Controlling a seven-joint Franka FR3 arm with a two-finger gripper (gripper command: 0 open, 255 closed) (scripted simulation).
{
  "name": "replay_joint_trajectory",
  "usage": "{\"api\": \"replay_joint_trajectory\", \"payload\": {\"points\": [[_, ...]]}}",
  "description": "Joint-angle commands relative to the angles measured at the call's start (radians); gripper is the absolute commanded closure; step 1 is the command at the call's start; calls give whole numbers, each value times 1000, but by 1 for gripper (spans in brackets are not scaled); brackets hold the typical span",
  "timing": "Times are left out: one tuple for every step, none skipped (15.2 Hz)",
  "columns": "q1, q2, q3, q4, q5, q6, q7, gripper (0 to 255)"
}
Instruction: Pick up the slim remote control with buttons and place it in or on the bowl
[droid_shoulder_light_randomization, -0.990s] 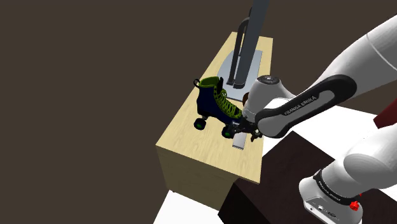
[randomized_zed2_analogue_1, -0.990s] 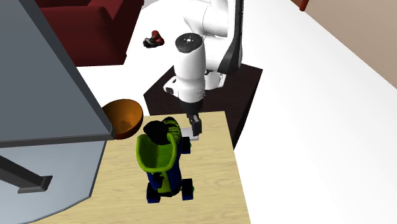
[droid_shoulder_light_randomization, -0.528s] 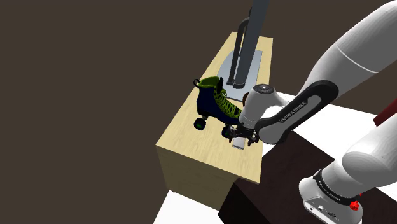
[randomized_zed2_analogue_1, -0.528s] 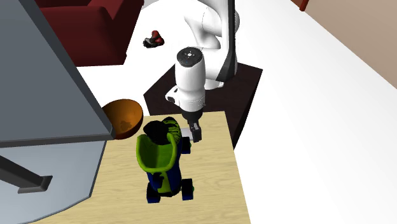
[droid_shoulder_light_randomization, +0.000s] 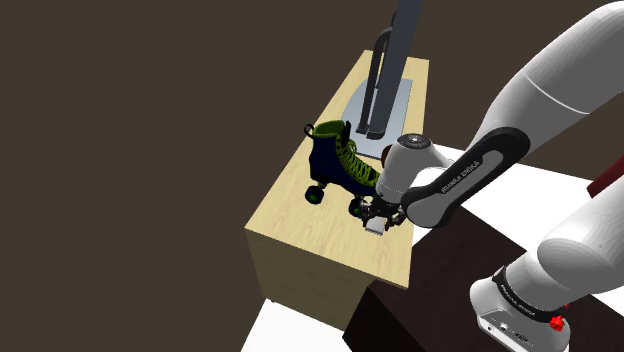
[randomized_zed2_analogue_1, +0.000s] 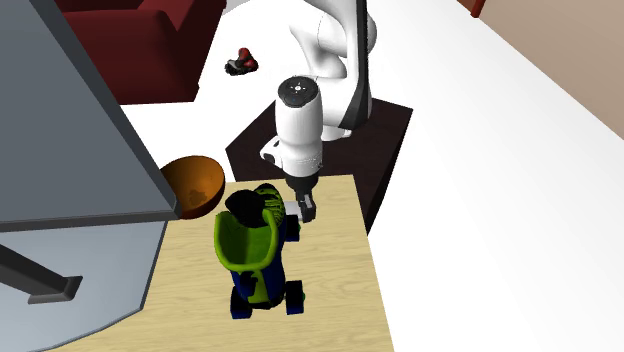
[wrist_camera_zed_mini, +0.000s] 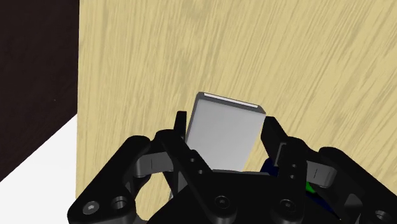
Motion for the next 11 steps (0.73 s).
{"api": "replay_joint_trajectory", "payload": {"points": [[0,0,0,0,0,0,0,255],[0,0,0,0,0,0,0,255],[0,0,0,0,0,0,0,255],[0,0,0,0,1,-1,-1,255],[0,0,0,0,1,-1,-1,255],[0,0,0,-1,1,0,-1,255],[0,-1,0,-1,1,-1,-2,255],[0,-1,0,0,2,-1,-2,255],[0,1,0,0,-1,0,0,255],[1,-22,8,-2,37,-18,-26,255],[3,-44,15,-3,71,-37,-50,255]]}}
